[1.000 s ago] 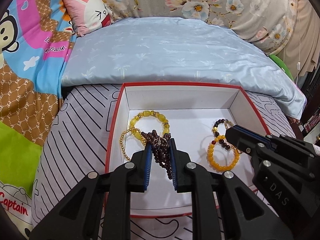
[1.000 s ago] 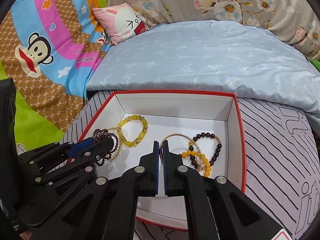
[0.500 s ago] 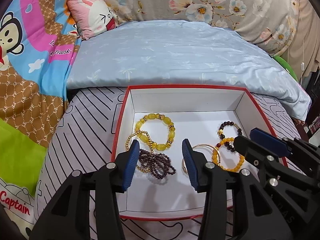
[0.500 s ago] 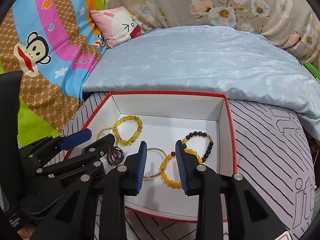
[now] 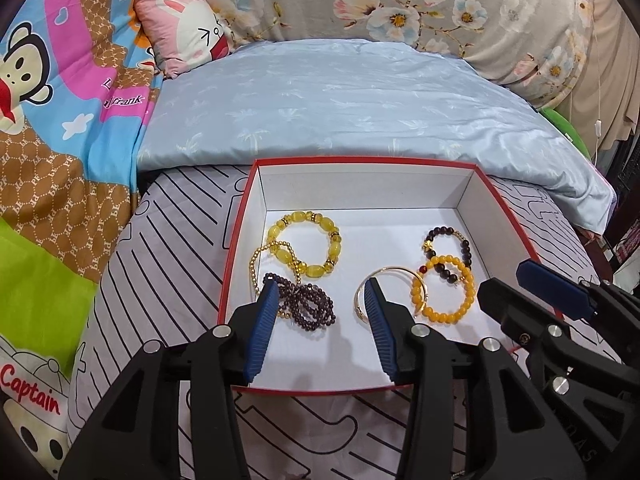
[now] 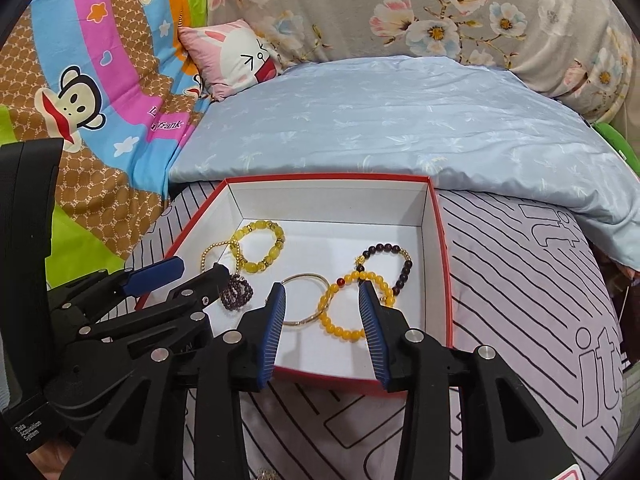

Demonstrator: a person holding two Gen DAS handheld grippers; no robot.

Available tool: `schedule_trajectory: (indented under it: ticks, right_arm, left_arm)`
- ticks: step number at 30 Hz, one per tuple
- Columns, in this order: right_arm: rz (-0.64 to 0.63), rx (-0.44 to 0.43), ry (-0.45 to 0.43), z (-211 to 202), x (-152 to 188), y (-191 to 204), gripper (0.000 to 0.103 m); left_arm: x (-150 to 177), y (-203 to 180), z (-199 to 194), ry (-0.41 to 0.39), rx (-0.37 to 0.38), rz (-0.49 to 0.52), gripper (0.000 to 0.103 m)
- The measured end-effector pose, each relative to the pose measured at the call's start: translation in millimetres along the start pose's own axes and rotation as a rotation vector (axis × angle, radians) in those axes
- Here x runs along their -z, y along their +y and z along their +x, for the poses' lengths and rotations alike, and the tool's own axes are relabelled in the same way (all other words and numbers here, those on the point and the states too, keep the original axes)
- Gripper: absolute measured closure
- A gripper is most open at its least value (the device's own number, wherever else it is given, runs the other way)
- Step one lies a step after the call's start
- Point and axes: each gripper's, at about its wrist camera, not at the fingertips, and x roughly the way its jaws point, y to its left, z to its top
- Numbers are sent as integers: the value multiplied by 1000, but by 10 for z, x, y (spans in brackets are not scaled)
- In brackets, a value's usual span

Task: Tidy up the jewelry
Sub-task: 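Open both tools to drop the garnet bracelet and bangle in the box, then move both open tools out of the box toward the silver jewelry on the sheet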

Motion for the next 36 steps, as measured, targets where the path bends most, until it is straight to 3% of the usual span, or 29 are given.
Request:
schedule_trajectory:
  ticks: [24,29,36]
  right_arm:
    - [19,3,-8,-384,279,16,64]
    - [32,-2,2,-440,387,-8,62]
    - [29,15,21,-509,567,-42,59]
  left_arm:
    - [242,-80,-315,8,8,17,59]
    - [323,-87,-372,11,7,13,49]
    - [465,-89,-398,36,10,15,49]
